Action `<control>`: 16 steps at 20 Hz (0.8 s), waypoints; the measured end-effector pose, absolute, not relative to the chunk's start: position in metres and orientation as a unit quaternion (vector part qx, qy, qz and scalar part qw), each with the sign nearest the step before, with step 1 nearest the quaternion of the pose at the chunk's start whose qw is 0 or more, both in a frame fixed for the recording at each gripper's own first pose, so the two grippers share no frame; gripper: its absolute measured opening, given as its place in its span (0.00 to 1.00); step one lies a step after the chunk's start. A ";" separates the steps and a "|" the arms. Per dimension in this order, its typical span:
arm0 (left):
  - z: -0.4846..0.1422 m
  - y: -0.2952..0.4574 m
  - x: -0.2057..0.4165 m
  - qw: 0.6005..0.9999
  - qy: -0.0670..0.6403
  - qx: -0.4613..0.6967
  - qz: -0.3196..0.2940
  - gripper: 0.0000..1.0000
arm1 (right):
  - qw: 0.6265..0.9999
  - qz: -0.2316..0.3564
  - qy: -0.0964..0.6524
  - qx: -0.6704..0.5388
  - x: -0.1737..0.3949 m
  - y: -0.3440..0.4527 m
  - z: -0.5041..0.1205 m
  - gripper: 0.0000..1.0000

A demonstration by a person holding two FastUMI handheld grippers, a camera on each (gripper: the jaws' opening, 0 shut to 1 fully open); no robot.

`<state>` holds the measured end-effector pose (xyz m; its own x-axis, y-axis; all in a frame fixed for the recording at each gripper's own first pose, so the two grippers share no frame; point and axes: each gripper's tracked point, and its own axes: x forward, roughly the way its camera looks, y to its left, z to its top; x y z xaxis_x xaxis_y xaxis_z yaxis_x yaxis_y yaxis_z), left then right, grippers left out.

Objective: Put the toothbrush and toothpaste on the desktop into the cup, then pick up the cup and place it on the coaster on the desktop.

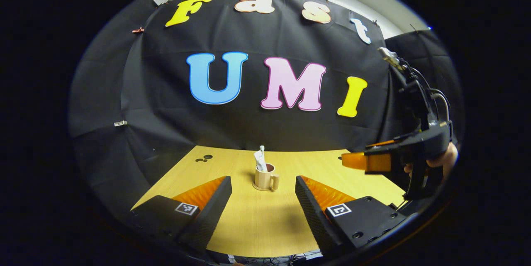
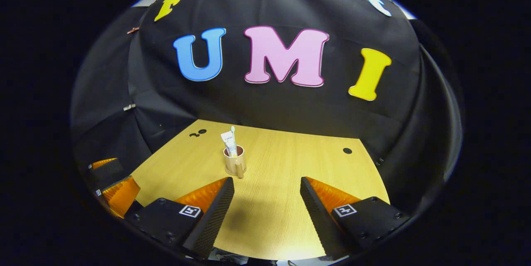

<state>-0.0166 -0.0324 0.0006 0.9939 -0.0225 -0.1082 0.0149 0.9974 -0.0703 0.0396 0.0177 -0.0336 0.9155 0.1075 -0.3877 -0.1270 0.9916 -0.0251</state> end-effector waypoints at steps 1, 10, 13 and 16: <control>0.004 -0.035 -0.022 0.998 0.049 -0.034 -0.013 0.97 | 0.980 0.051 0.192 -0.014 0.025 0.013 -0.034 0.98; 0.007 -0.037 -0.062 0.999 0.020 -0.045 -0.007 0.97 | 0.989 0.002 0.146 -0.010 -0.048 0.005 -0.040 0.98; -0.002 -0.039 -0.067 0.999 0.033 -0.036 -0.013 0.97 | 0.986 0.005 0.164 -0.012 -0.061 0.010 -0.056 0.99; -0.004 -0.045 -0.072 0.999 0.036 -0.031 -0.025 0.97 | 0.985 0.009 0.173 -0.010 -0.066 0.016 -0.061 0.98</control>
